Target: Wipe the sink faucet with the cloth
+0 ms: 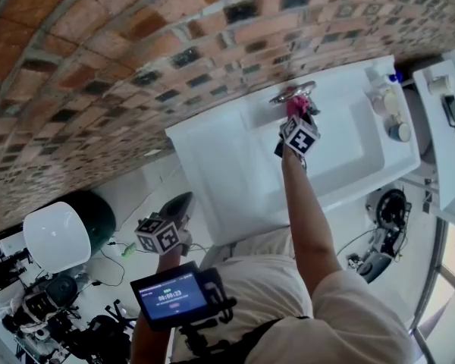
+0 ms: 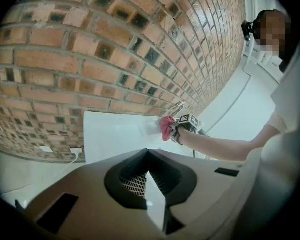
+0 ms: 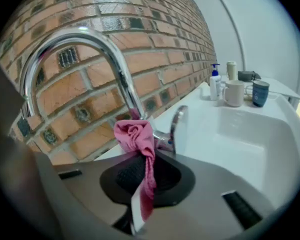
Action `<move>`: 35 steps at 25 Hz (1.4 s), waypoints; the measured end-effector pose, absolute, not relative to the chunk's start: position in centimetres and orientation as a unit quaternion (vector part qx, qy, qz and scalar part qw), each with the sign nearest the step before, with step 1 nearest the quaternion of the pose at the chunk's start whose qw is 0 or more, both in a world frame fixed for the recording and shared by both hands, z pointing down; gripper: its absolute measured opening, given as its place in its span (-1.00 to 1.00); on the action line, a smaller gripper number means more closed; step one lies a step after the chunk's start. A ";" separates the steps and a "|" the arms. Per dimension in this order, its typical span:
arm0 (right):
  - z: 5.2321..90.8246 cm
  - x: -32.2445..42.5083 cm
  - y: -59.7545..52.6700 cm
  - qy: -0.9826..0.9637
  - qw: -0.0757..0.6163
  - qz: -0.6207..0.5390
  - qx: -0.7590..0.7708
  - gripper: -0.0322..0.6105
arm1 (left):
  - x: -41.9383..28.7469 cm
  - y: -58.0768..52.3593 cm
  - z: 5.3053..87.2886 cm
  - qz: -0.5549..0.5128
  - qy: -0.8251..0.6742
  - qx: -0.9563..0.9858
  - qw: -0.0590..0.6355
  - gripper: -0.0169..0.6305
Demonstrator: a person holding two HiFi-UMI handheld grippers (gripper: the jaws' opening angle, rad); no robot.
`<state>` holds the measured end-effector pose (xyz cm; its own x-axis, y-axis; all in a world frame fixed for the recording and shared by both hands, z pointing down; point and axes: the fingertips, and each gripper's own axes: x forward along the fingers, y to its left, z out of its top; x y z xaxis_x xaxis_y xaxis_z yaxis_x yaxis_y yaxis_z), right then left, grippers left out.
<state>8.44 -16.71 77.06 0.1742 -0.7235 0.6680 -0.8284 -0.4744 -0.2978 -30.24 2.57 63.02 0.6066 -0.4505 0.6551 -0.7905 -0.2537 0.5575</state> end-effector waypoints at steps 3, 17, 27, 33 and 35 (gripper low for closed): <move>77.7 9.4 -15.2 -0.492 0.043 0.420 0.761 -0.78 | -30.3 2.9 63.4 0.183 -0.404 0.767 0.463 -0.96; 77.0 12.2 -11.2 -0.520 0.063 0.424 0.739 -0.78 | -26.5 2.6 62.6 0.163 -0.407 0.772 0.460 -0.96; 71.0 19.2 -12.2 -0.623 0.052 0.324 0.711 -0.78 | -20.7 2.3 60.6 0.169 -0.393 0.806 0.410 -0.96; 68.6 20.3 -14.2 -0.707 0.017 0.336 0.622 -0.78 | -17.4 2.3 59.3 0.148 -0.397 0.809 0.406 -0.96; 68.4 20.3 -15.4 -0.727 0.024 0.345 0.593 -0.78 | -16.5 2.3 58.7 0.141 -0.402 0.810 0.402 -0.96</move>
<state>20.34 -15.38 68.37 -0.2963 -0.8453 0.4446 -0.8791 0.0593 -0.4730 -16.46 2.26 58.75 0.6362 -0.5384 0.5526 -0.7656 -0.3521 0.5384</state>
